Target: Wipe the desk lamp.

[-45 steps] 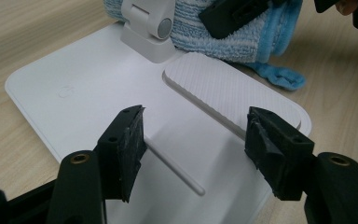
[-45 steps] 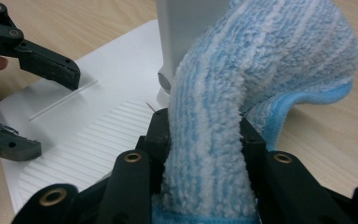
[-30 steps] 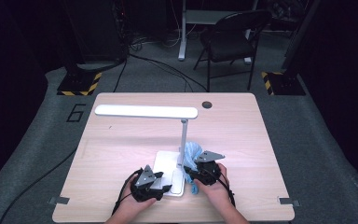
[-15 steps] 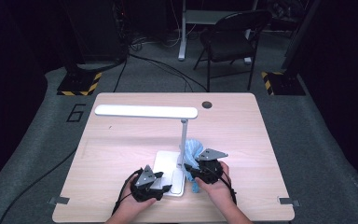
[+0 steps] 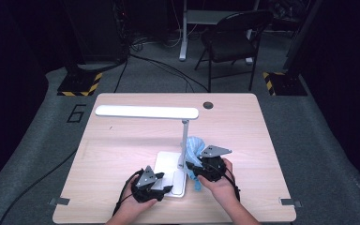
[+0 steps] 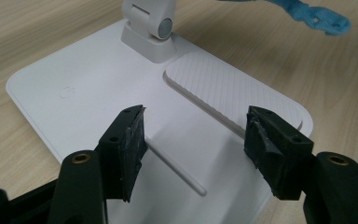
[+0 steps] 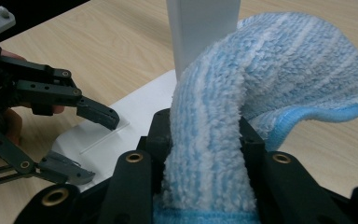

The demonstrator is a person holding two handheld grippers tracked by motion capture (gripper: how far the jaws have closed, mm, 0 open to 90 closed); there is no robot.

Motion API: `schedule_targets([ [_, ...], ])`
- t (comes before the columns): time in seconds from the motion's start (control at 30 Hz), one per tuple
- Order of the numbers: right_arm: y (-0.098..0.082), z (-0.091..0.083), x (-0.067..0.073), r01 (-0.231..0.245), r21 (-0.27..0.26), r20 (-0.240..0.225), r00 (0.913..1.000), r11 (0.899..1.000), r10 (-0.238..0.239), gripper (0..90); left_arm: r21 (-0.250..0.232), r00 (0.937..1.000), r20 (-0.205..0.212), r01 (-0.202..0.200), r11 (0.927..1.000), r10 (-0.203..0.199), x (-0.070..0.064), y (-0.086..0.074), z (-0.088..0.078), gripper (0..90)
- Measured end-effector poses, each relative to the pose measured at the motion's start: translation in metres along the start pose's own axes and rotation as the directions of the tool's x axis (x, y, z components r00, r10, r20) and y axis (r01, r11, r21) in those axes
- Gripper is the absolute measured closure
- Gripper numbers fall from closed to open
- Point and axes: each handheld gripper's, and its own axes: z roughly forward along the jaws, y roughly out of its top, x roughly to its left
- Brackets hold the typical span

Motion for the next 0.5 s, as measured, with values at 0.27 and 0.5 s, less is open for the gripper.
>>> schedule_targets([
  [0.27, 0.009, -0.007, 0.0, 0.004, -0.005, -0.008, 1.0, 1.0, -0.004, 66.1, 0.0, 1.0, 0.0, 0.001, 1.0, -0.001, 0.0, 0.0, 0.0, 38.2],
  [0.5, 0.018, -0.016, 0.001, 0.019, 0.001, -0.013, 0.9997, 1.0, -0.019, 66.1, 0.001, 1.0, -0.002, 0.0, 1.0, 0.0, 0.0, 0.0, 0.0, 38.2],
])
